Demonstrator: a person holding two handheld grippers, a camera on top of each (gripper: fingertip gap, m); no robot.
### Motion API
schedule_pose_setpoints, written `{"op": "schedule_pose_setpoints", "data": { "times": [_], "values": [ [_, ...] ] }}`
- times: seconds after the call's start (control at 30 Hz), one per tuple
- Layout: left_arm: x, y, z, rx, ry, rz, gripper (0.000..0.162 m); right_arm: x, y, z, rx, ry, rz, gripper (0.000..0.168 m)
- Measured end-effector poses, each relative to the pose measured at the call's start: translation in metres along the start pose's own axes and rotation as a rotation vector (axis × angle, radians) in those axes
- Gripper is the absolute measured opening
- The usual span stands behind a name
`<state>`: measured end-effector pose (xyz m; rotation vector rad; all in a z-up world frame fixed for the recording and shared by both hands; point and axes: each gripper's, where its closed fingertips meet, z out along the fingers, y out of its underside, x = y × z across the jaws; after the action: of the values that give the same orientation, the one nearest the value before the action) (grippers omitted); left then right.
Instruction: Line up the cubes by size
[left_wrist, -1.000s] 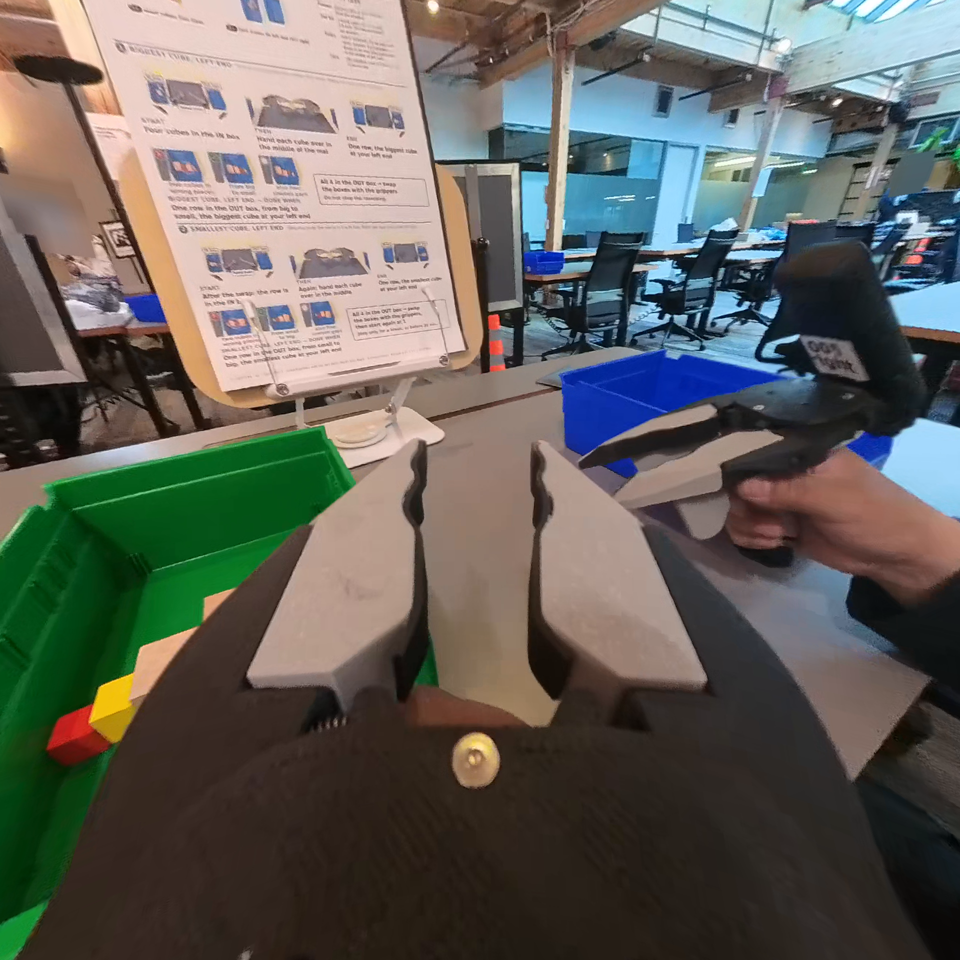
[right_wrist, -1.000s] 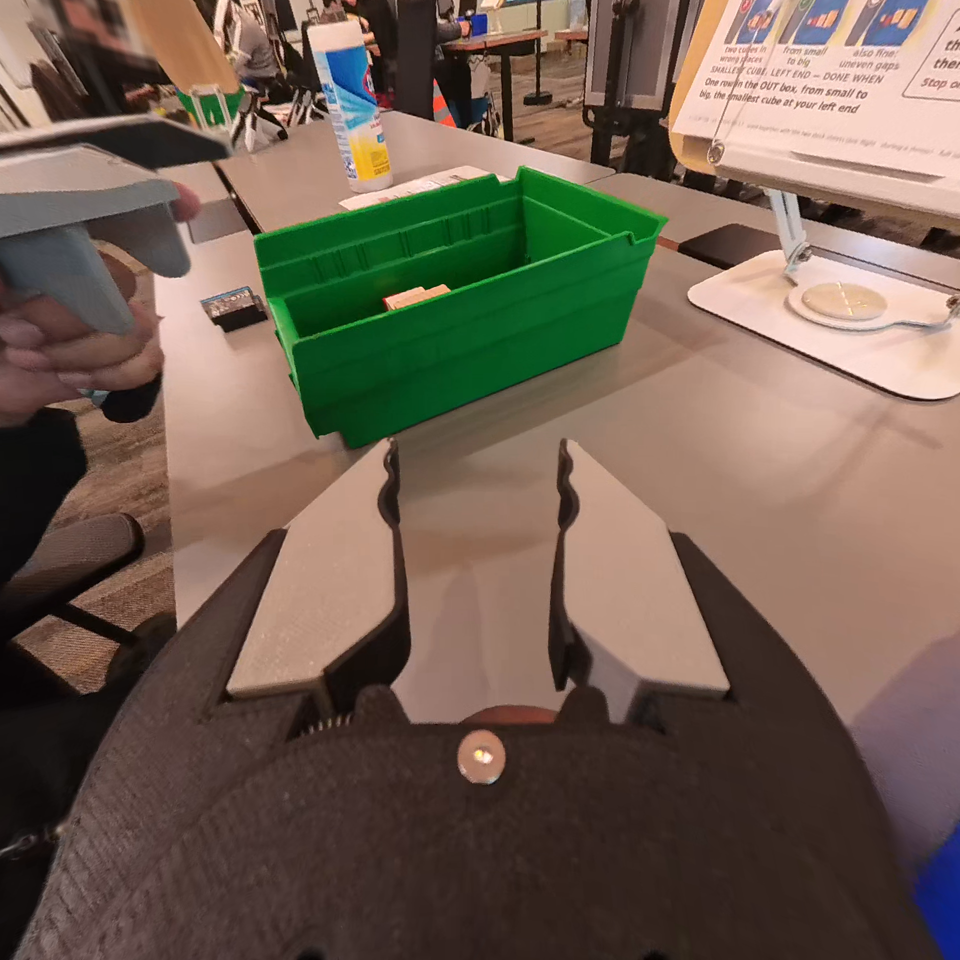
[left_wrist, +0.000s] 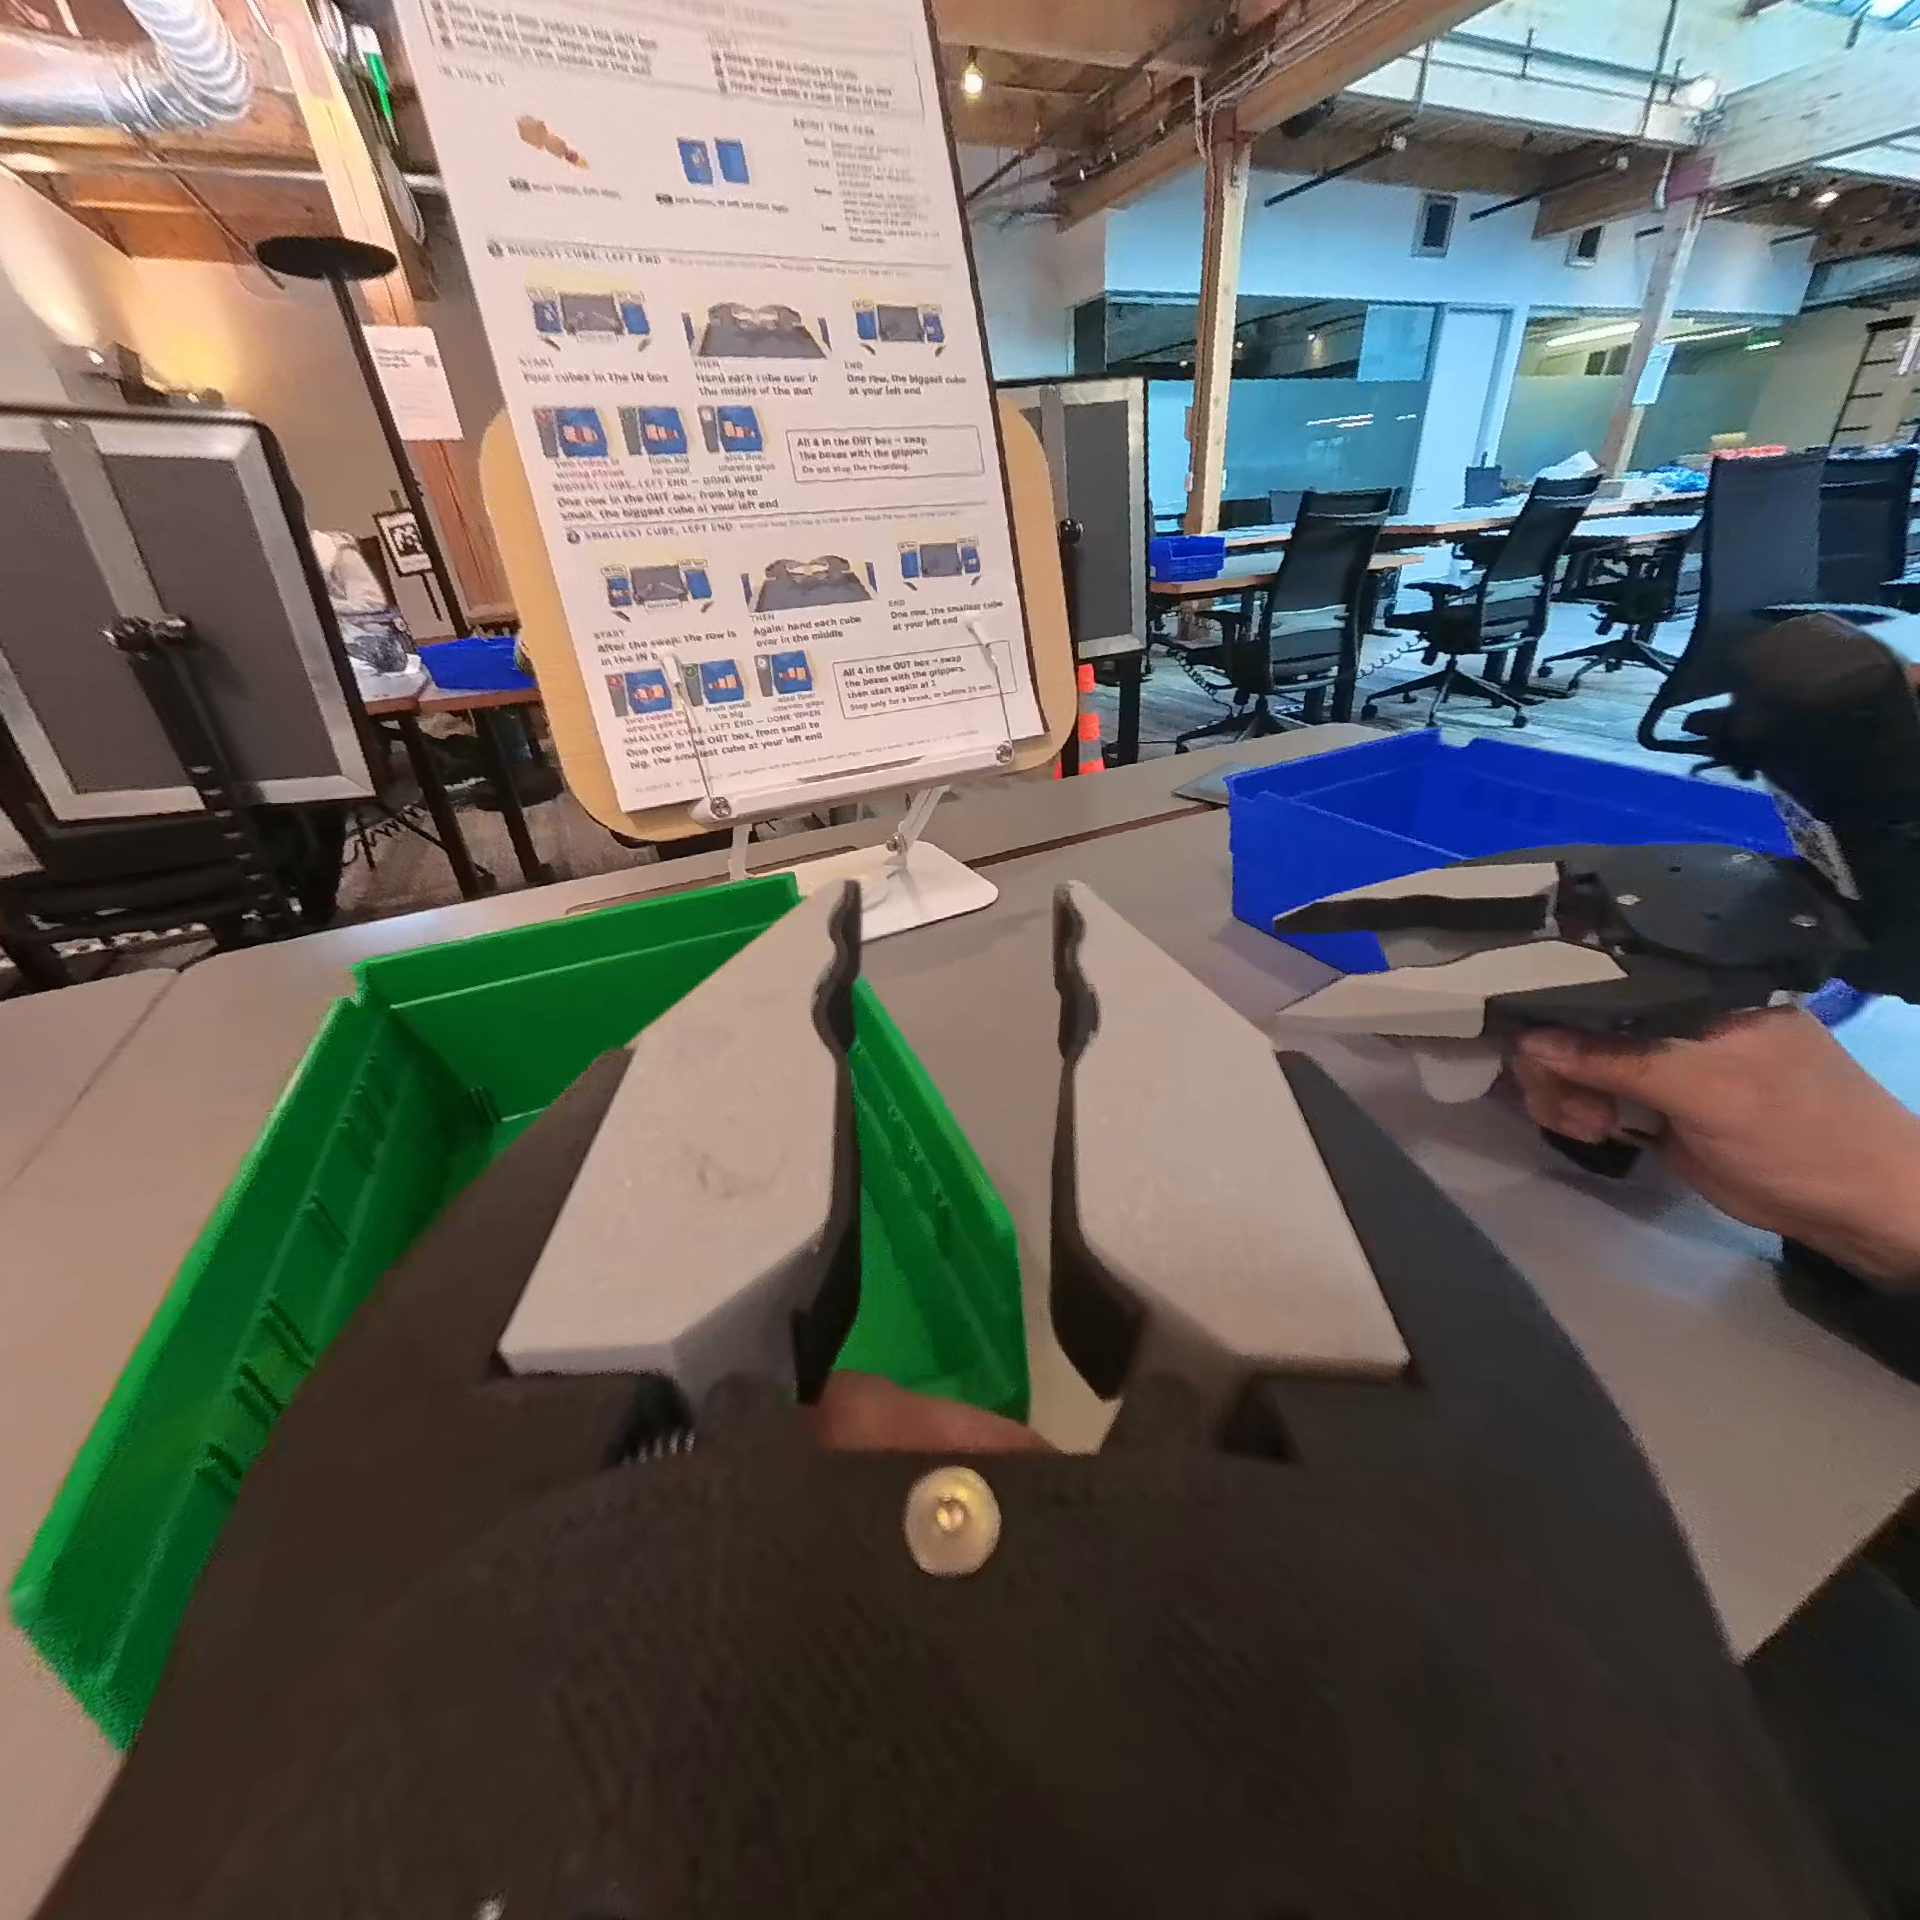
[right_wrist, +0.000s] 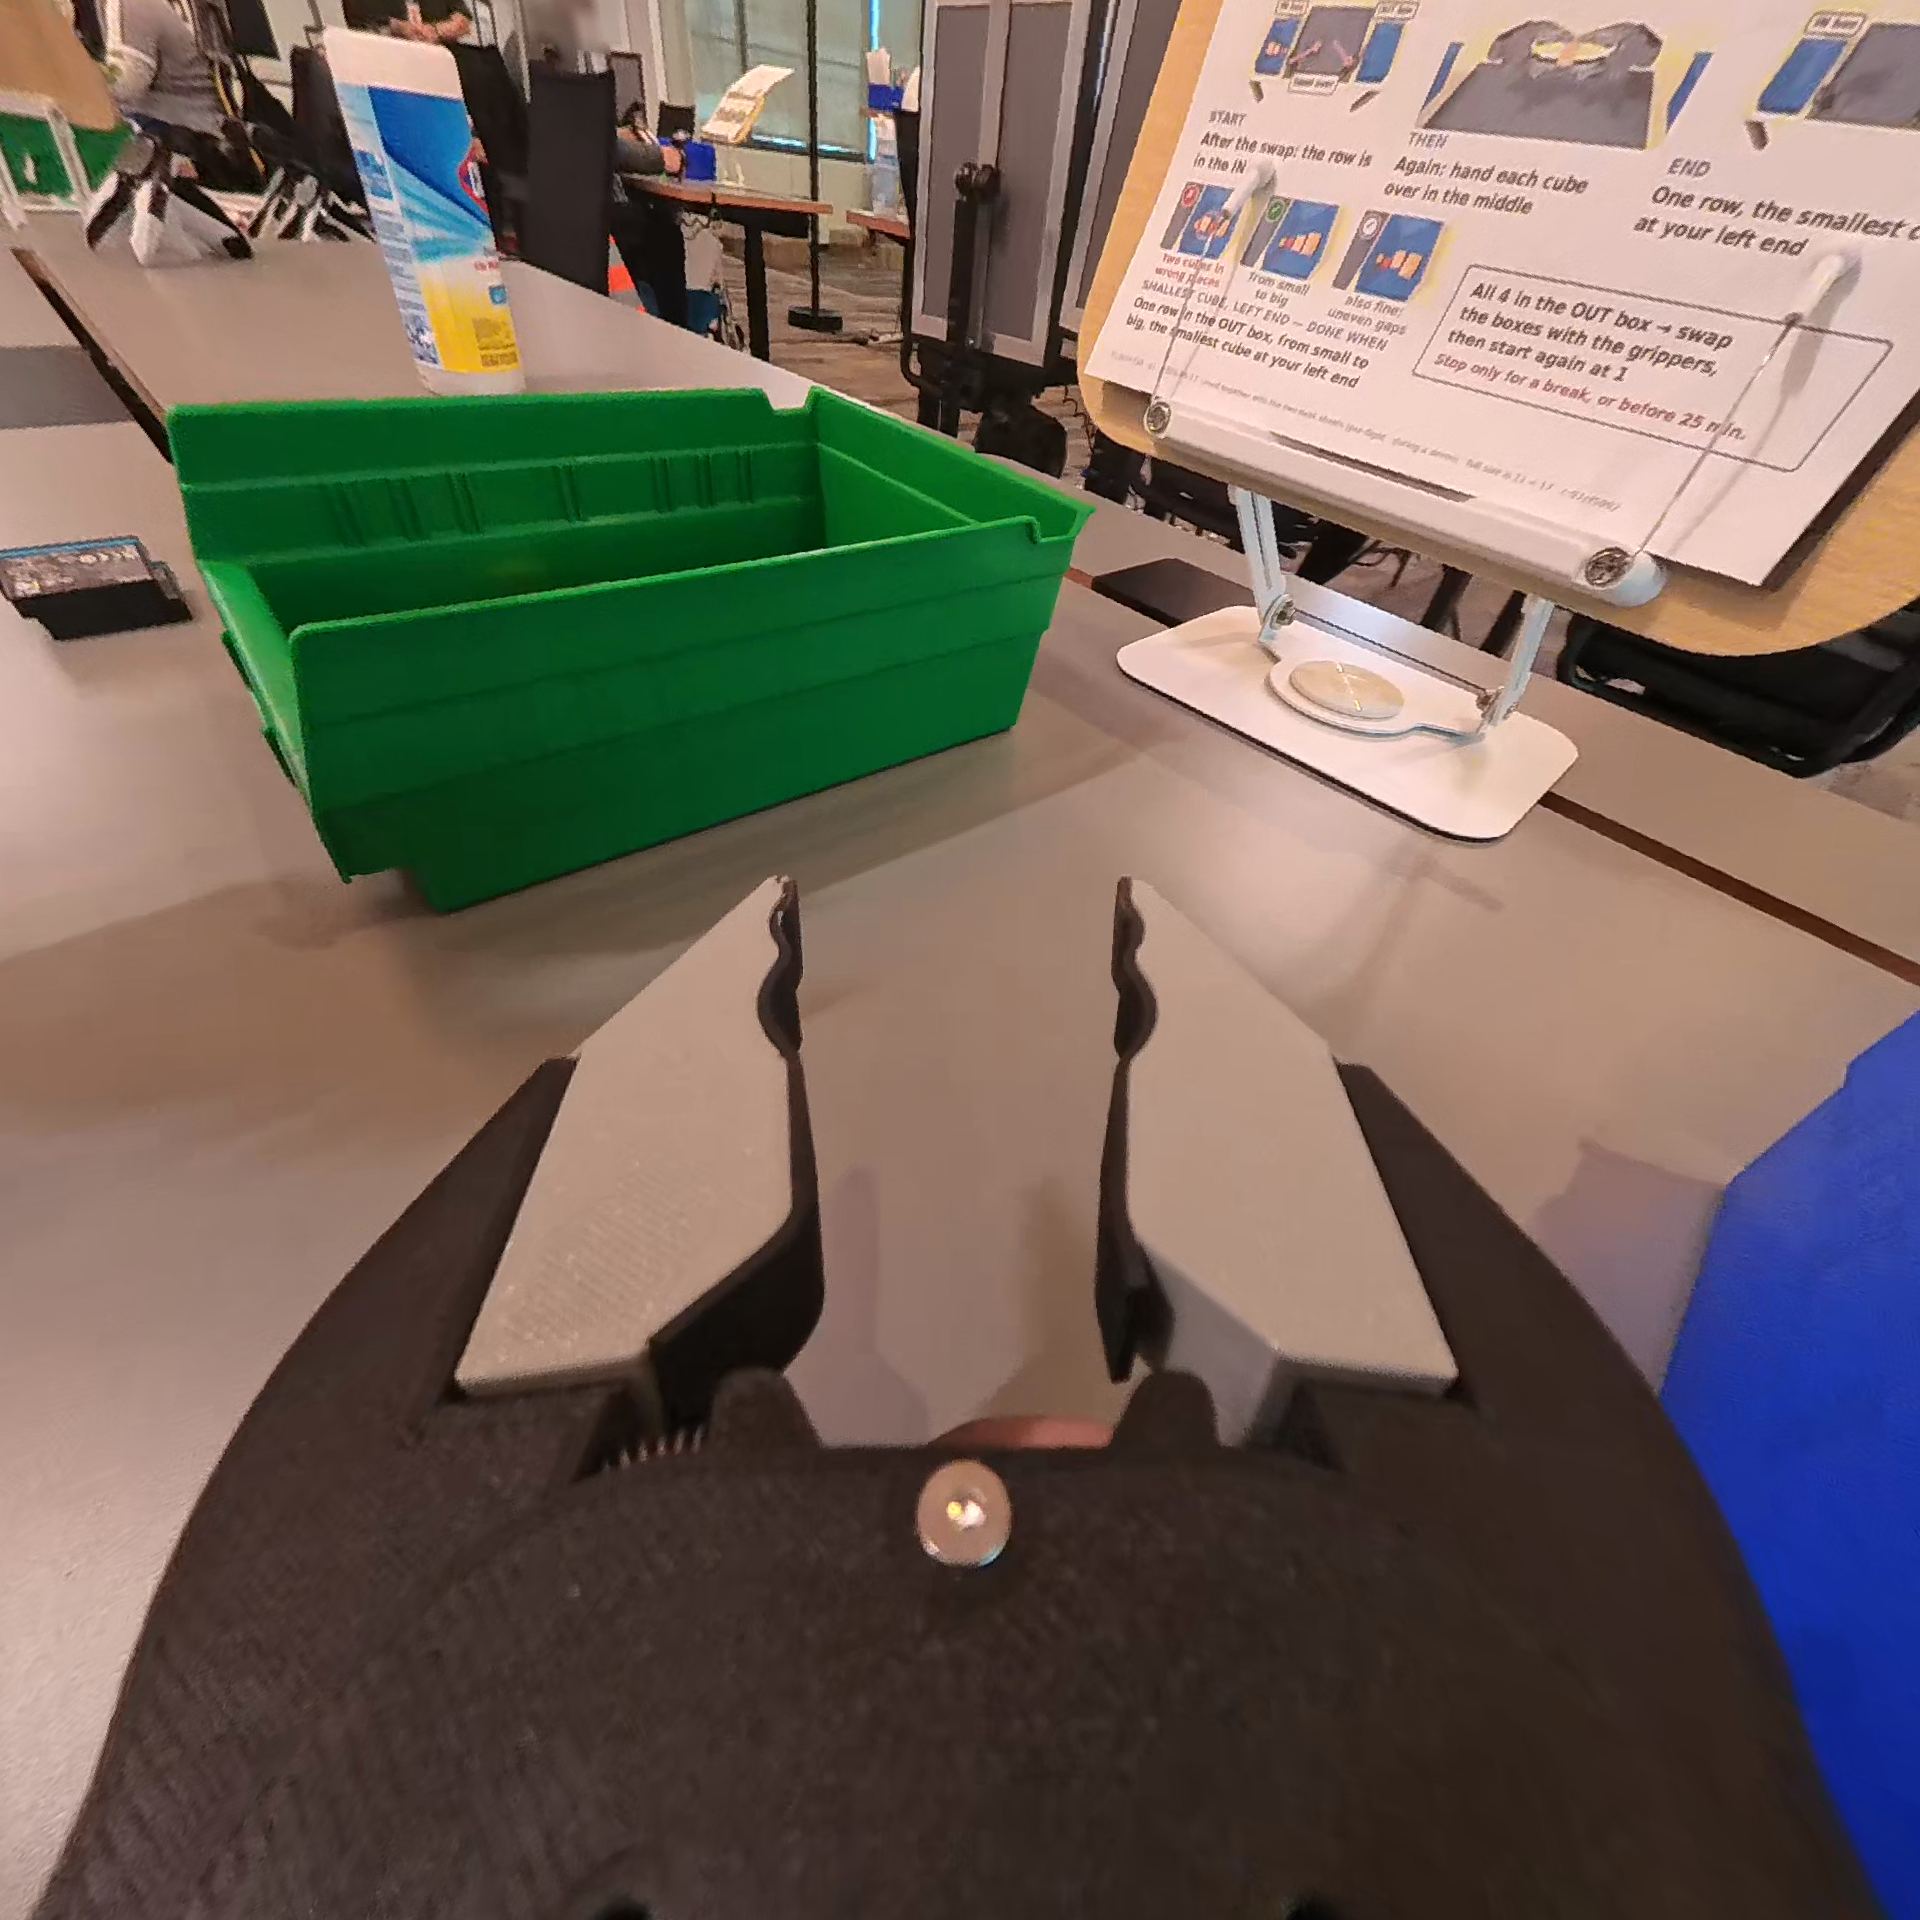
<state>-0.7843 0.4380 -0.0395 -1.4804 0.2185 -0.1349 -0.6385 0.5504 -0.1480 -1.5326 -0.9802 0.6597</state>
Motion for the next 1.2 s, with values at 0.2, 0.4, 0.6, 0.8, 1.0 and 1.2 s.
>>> {"op": "schedule_pose_setpoints", "data": {
  "times": [0.2,0.4,0.6,0.8,1.0,1.2],
  "values": [
    [-0.018,0.0,-0.008,-0.013,-0.035,-0.008,0.036,0.003,-0.003,-0.003,0.023,-0.001,0.03,0.057],
    [-0.07,0.058,-0.006,-0.283,-0.158,0.178,0.039,0.003,0.0,-0.003,0.012,0.007,0.019,0.056],
    [-0.086,0.119,0.003,-0.617,0.076,0.178,0.012,0.002,0.0,-0.002,0.013,-0.007,0.042,0.056],
    [-0.109,0.171,0.008,-1.141,0.182,0.495,0.0,0.002,0.0,-0.002,0.013,-0.005,0.036,0.057],
    [-0.158,0.216,0.015,-1.531,0.085,0.787,0.0,0.003,0.0,-0.004,0.021,-0.002,0.042,0.056],
    [-0.166,0.223,0.053,-1.382,0.004,0.697,0.0,0.004,-0.003,-0.006,0.036,-0.01,0.061,0.057]
  ]
}}
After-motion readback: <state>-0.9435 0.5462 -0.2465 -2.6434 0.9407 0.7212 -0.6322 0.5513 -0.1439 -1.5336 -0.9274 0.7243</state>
